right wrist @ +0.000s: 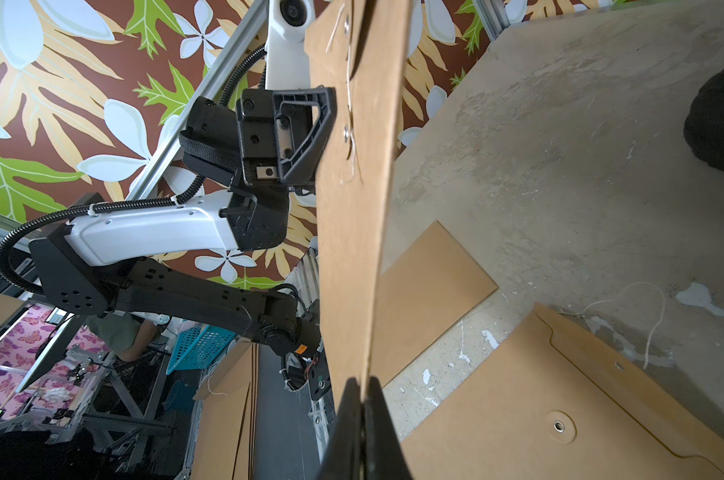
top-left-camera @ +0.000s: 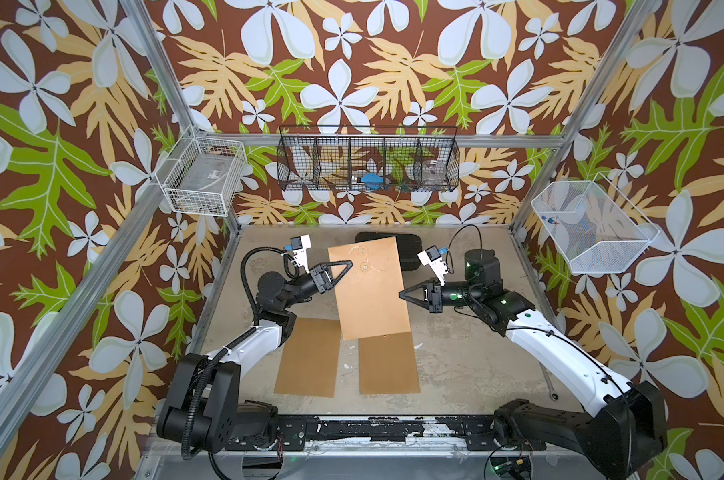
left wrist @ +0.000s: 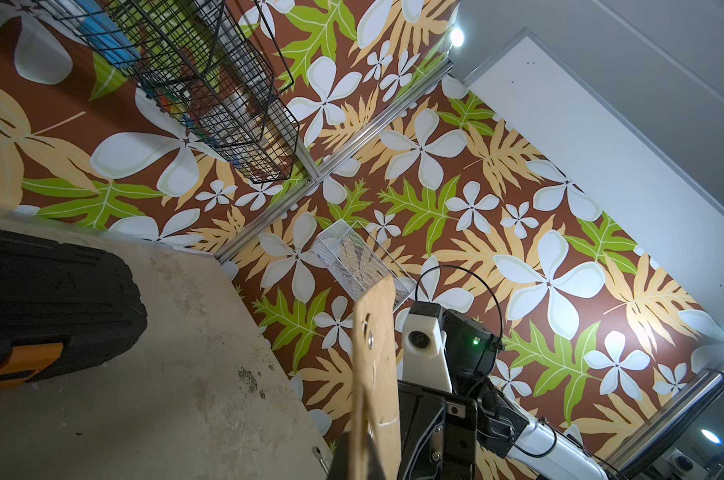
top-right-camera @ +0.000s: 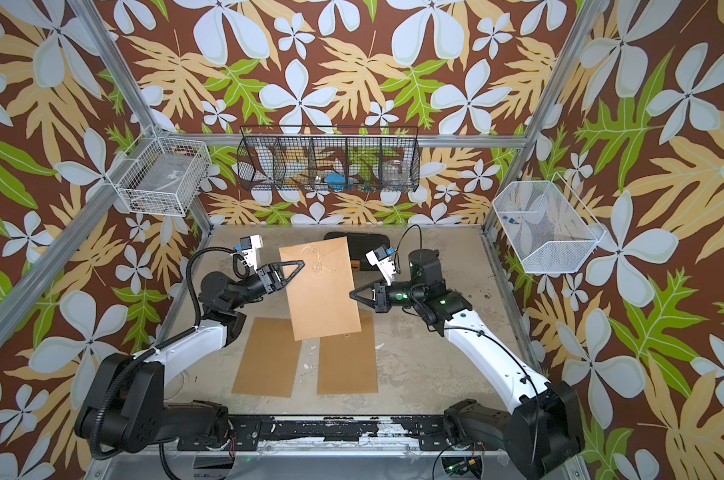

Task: Open the file bag
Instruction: Pick up the file bag from the center of the board.

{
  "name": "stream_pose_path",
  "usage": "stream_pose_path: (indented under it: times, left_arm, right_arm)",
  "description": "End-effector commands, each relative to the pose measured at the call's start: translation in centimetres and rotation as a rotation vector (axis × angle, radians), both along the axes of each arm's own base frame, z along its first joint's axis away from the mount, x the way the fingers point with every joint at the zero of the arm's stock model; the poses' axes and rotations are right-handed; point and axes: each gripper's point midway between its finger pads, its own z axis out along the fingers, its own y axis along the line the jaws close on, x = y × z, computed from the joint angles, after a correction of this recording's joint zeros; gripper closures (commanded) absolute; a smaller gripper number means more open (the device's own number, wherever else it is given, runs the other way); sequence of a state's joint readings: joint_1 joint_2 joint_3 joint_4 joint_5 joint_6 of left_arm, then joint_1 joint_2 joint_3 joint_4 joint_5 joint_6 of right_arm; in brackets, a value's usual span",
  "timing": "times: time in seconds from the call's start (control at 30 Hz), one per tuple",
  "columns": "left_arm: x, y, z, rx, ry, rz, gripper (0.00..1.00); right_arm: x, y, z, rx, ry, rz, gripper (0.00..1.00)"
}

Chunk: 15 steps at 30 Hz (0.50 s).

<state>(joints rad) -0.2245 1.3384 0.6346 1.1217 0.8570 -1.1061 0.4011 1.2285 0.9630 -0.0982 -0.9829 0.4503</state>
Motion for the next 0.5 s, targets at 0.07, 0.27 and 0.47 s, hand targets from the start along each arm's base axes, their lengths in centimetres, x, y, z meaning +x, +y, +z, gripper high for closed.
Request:
stream_pose_path:
  times: [0.07, 0.27, 0.47]
  left_arm:
    - [0.5, 0.3, 0.5, 0.044, -0.032, 0.052, 1.00]
    - [1.6, 0.9, 0.1, 0.166, -0.038, 0.145, 1.00]
    - [1.4, 1.5, -0.3, 0.226, -0.041, 0.187, 1.00]
  right_arm:
    - [0.7, -1.1, -0.9, -0.088, -0.046, -0.082, 0.77]
    - [1.7, -3.5, -0.1, -0.205, -0.114, -0.236, 0.68]
    - [1.5, -2.7, 2.0, -0.136, -0.101, -0.208, 0.70]
